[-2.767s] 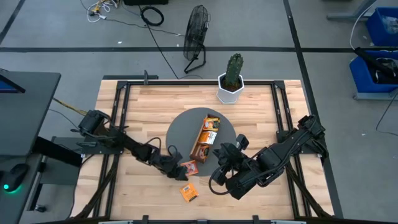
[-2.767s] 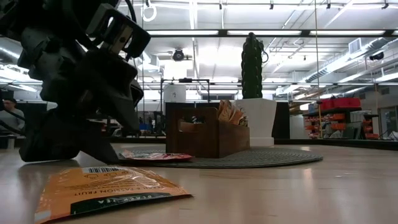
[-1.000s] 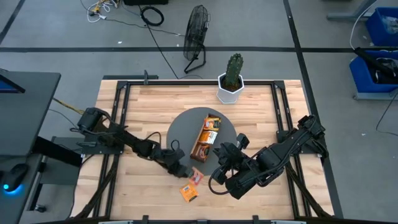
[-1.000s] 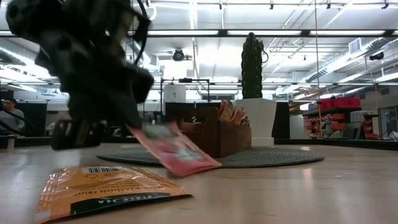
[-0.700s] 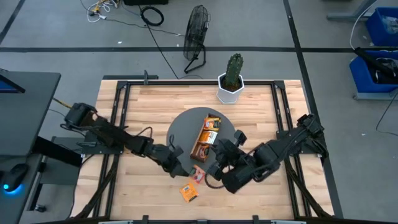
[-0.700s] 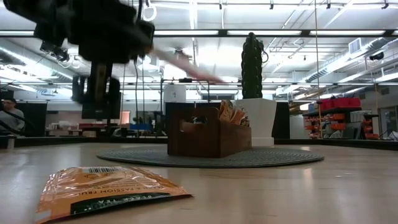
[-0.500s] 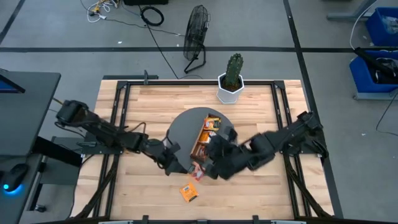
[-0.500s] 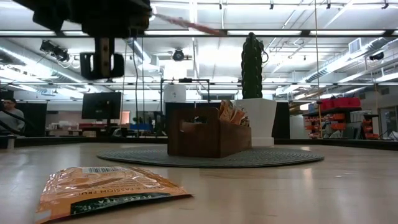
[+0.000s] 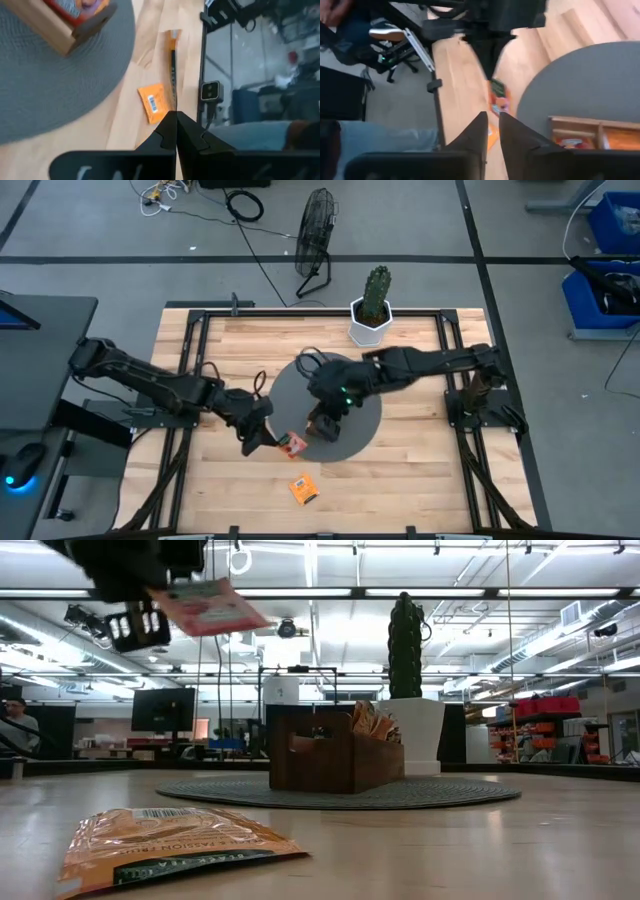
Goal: Pick & Place Tea
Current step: Put the red tea bag into the bottom section of the wooden organizer
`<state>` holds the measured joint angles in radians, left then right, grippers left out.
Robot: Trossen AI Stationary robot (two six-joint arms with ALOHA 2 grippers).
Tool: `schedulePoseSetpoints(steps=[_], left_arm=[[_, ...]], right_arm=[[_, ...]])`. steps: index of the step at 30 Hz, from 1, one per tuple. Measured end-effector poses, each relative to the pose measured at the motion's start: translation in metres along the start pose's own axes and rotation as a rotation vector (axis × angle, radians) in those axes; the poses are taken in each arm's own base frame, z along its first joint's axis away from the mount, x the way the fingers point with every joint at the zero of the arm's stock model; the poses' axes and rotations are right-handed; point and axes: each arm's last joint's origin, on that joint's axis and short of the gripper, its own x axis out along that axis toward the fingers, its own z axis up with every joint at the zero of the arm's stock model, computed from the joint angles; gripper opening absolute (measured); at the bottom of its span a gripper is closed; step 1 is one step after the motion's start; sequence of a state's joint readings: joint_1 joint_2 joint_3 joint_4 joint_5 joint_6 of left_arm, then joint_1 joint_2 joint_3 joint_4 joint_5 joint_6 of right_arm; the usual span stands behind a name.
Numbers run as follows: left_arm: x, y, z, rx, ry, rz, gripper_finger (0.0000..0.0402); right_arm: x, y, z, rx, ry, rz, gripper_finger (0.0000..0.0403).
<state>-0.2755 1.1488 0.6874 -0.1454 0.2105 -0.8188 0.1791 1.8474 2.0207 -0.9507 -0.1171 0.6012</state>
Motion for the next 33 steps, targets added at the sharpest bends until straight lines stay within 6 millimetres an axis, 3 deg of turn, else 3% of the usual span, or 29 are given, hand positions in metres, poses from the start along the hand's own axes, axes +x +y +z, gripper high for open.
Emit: schedulePoseSetpoints(steps=[6,14,27,33], left_arm=[[-0.02,-0.027,0.023,0.198,0.026,0.042,0.0],[-0.05,-0.04,0.05,0.345,0.011,0.163,0.0],[-0.075,-0.061,0.07,0.46,-0.058,0.145,0.0],[-0.078,-0.056,0.062,0.452,0.041,0.198,0.0]], right_arm=[[0.015,-0.011,0.015,-0.076,-0.04,0.044,0.0114],[0.032,-0.011,0.021,-0.152,-0.076,0.089,0.0195],[0.041,-0.017,0.021,-0.114,-0.063,0.032,0.0186],[0.037,-0.018,0.022,-0.168,-0.09,0.002,0.0177]])
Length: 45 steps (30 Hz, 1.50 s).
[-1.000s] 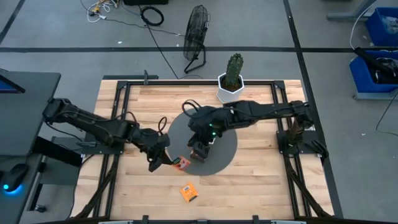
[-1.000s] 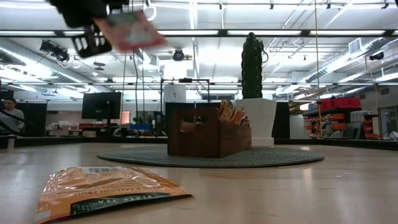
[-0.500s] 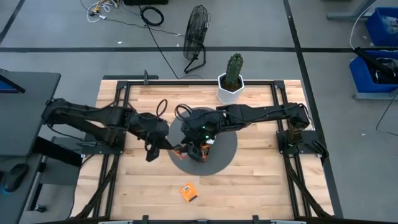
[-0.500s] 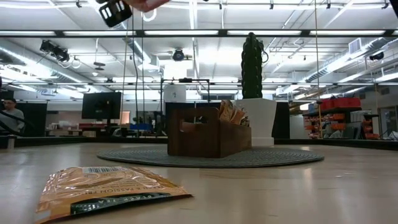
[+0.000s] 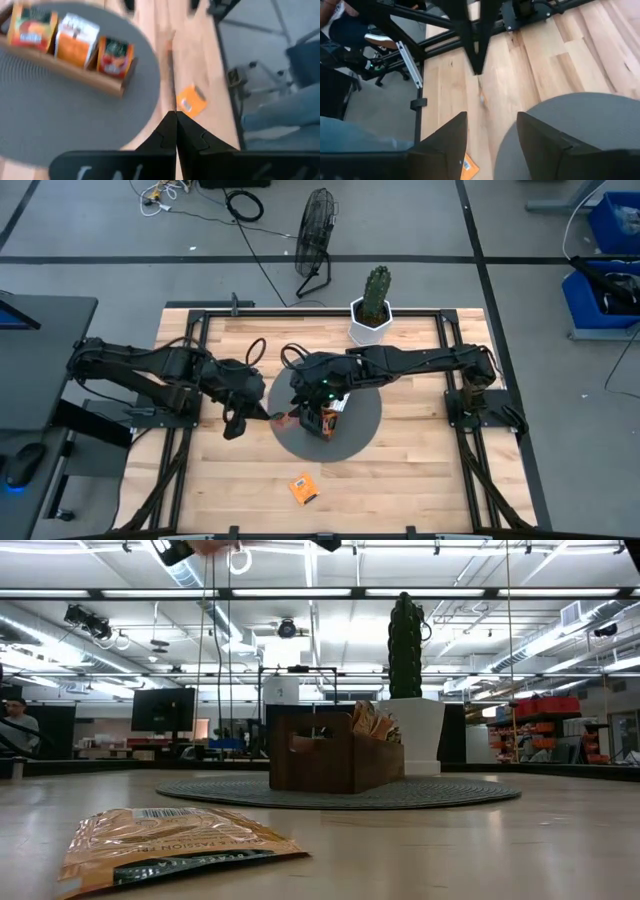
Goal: Pick & Place Tea
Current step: Put the red tea bag into the bottom section of the wooden organizer
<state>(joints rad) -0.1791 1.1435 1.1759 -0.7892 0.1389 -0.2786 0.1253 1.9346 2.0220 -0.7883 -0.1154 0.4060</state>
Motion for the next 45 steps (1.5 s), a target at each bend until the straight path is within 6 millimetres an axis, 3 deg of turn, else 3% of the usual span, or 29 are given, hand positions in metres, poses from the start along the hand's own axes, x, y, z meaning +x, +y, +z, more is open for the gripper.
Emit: schedulePoseSetpoints(steps=[6,14,30,38,42,45], left_arm=[[-0.002,0.001,-0.005,0.001,0.029,0.039,0.0],[-0.003,-0.003,0.001,0.015,-0.038,0.011,0.0],[-0.003,-0.003,0.001,0.042,-0.035,0.019,0.0],[-0.004,-0.003,0.002,0.056,-0.047,0.02,0.0],[-0.004,-0.003,0.001,0.065,-0.038,0.023,0.0],[-0.004,-0.003,0.001,0.066,-0.036,0.023,0.0]], right_arm=[[-0.006,0.002,0.001,-0.039,-0.02,-0.018,0.0172],[0.002,-0.002,0.002,-0.064,-0.029,-0.05,0.0171],[0.001,0.0,0.004,-0.038,-0.024,0.042,0.0171],[0.023,-0.007,0.001,-0.015,0.01,0.034,0.0171],[0.023,-0.006,0.002,-0.017,-0.003,0.04,0.0151],[0.023,-0.005,0.003,-0.016,-0.013,0.065,0.0115]])
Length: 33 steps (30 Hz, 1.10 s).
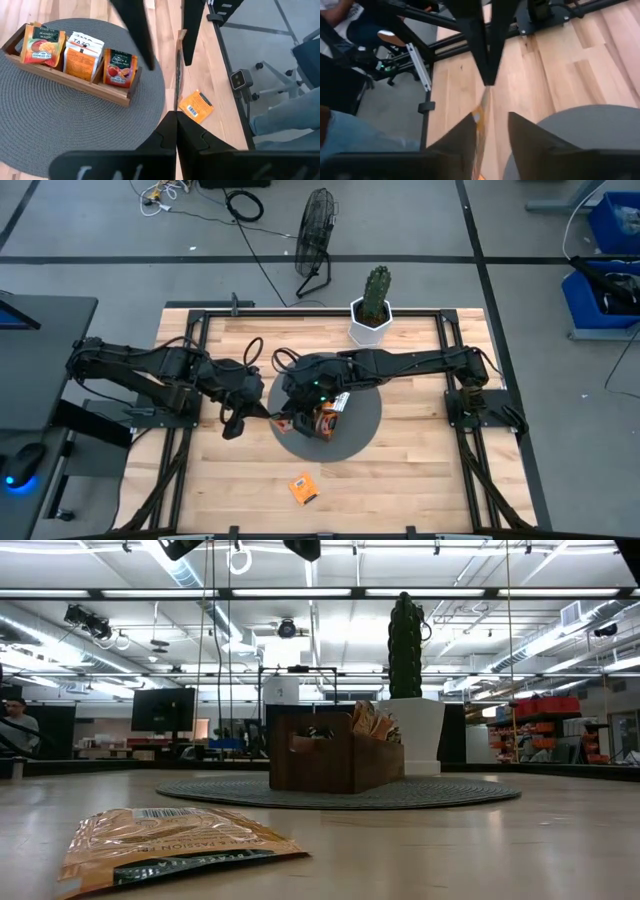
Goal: Pick & Place Tea
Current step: Put the red tea bag into the bottom section of the wooden organizer
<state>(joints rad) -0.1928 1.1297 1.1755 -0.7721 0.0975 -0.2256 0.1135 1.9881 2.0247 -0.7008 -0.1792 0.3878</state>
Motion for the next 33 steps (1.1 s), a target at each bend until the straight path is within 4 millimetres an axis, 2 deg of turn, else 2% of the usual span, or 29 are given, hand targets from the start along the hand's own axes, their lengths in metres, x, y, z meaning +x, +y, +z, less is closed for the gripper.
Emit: schedulePoseSetpoints(steps=[4,6,9,12,15,19,26,28,33], left_arm=[[0.0,0.0,0.001,0.002,-0.009,-0.002,0.0],[0.0,0.0,0.001,0.001,-0.013,0.003,0.0],[0.0,0.0,0.002,0.003,-0.026,0.023,0.0001],[-0.001,0.001,0.006,0.026,-0.073,0.059,0.0011],[-0.008,0.001,0.006,0.03,-0.108,0.074,0.0032],[-0.024,0.003,0.014,0.02,-0.247,0.07,0.0063],[-0.058,0.009,0.036,-0.02,-0.587,0.058,0.0115],[-0.063,0.011,0.042,-0.024,-0.657,0.061,0.0131],[-0.068,0.02,0.045,-0.061,-0.703,0.091,0.018]], right_arm=[[0.0,0.001,0.001,-0.004,-0.008,0.026,0.0035],[0.0,0.002,0.002,-0.008,-0.013,0.029,0.001],[-0.003,0.002,0.003,0.022,-0.029,0.009,0.0008],[-0.02,0.006,0.004,0.034,-0.051,-0.037,0.0003],[-0.046,0.015,0.008,0.024,-0.12,-0.09,0.0002],[-0.08,0.031,0.012,0.015,-0.235,-0.146,0.0001],[-0.125,0.061,0.019,-0.043,-0.542,-0.318,0.0001],[-0.129,0.067,0.022,-0.065,-0.616,-0.345,0.0001],[-0.136,0.079,0.025,-0.086,-0.705,-0.339,0.0]])
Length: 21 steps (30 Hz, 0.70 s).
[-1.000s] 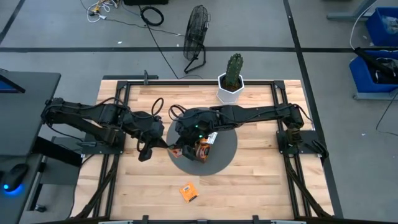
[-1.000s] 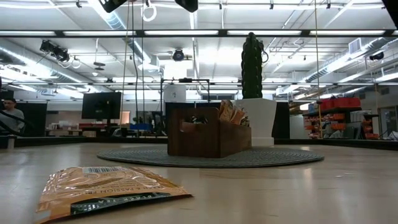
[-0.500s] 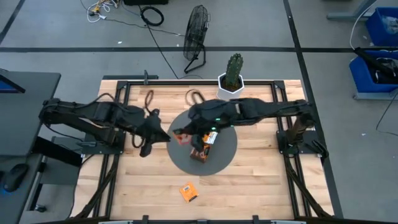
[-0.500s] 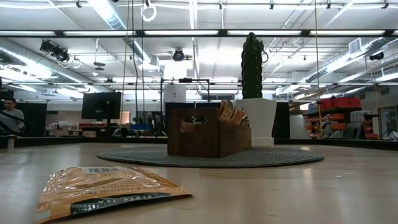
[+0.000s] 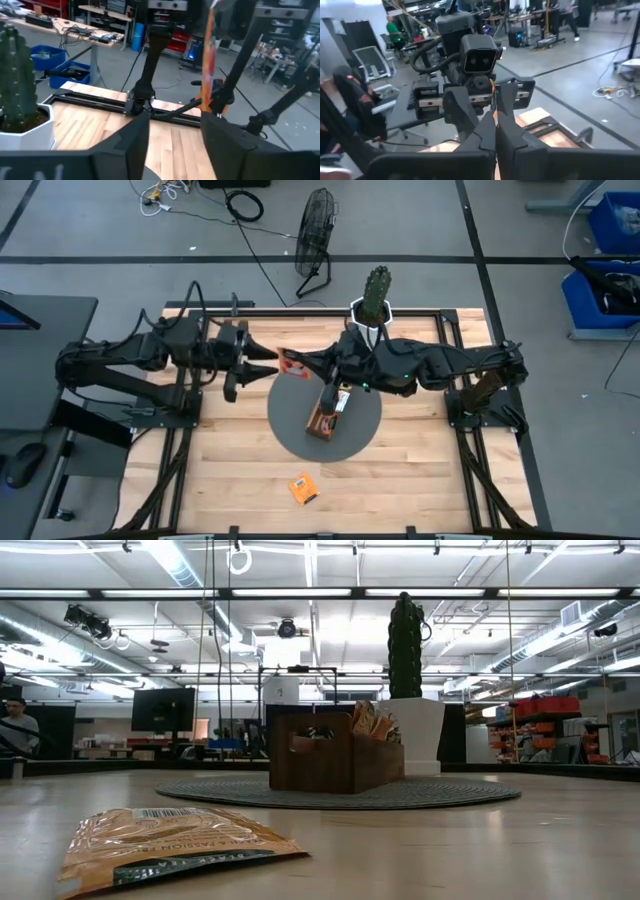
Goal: Pick & Place Tea
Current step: Put the red tea bag into the bottom section of the wooden organizer
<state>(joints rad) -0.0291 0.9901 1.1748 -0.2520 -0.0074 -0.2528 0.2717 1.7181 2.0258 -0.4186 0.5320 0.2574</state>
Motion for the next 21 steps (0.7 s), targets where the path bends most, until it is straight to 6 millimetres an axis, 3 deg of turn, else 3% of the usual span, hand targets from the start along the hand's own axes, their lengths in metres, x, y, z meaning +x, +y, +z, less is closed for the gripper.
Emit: schedulePoseSetpoints(steps=[6,11,16,21], left_arm=[[0.0,0.001,0.001,-0.023,0.006,-0.061,0.0229],[0.004,0.0,0.001,-0.023,-0.001,-0.07,0.024],[0.003,0.0,0.004,-0.016,-0.033,-0.079,0.0225],[0.004,0.0,0.001,-0.024,-0.002,-0.071,0.0169]], right_arm=[[0.0,0.001,0.0,-0.012,-0.012,-0.027,0.0],[0.011,-0.001,-0.002,-0.011,-0.03,-0.022,0.0],[0.021,-0.001,-0.008,-0.009,-0.023,-0.009,0.0],[0.021,-0.004,-0.003,-0.003,-0.057,-0.012,0.0]])
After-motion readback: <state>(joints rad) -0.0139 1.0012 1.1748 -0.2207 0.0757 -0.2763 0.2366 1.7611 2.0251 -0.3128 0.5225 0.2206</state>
